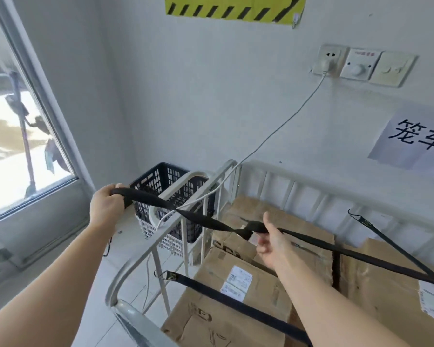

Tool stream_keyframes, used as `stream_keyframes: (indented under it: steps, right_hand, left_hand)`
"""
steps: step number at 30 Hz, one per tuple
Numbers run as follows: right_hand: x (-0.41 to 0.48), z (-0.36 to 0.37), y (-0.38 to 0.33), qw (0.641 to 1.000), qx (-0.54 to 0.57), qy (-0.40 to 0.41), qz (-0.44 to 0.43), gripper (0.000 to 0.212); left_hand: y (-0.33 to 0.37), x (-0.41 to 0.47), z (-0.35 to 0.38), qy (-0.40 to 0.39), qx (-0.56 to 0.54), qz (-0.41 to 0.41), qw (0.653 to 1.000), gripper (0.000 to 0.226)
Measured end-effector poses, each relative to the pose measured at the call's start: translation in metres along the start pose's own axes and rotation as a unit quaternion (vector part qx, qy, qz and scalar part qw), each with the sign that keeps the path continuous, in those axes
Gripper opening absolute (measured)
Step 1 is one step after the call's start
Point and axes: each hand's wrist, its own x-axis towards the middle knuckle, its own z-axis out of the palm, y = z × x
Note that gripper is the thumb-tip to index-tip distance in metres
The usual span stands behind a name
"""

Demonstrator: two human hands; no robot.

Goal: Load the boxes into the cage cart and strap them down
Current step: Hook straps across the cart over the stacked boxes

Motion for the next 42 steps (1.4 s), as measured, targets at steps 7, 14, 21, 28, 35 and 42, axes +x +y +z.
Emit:
stream_keyframes:
  steps: [7, 14, 21, 28, 35, 42]
  right_hand:
    - [0.001, 0.025, 0.013, 0.991, 0.111, 0.070, -0.031, 0.032]
    - [-0.008, 0.031, 0.002, 0.991, 0.120, -0.020, -0.051, 0.015]
    - [-0.010, 0.023, -0.013, 0.997, -0.012, -0.007, -0.073, 0.020]
    - [-0.008, 0.027, -0.016, 0.997, 0.025, -0.049, -0.057, 0.040]
    - [-0.004, 0.021, -0.030, 0.996, 0.011, -0.061, -0.063, 0.044]
    - [0.002, 0.011, -0.022, 0.991, -0.004, -0.126, -0.048, 0.023]
  left_hand:
    - [-0.010, 0.026, 0.007, -0.308, 0.247, 0.082, 0.915, 0.022]
    - [0.007, 0.017, 0.037, -0.467, 0.369, 0.147, 0.790, 0.005]
    - [0.043, 0.008, 0.070, -0.436, 0.507, 0.190, 0.719, 0.018]
    - [0.070, -0.050, 0.121, -0.590, 0.295, 0.213, 0.721, 0.097]
    - [0.074, -0.087, 0.159, -0.589, 0.219, 0.237, 0.741, 0.011]
    - [0.082, -0.060, 0.147, -0.537, 0.227, 0.209, 0.785, 0.014]
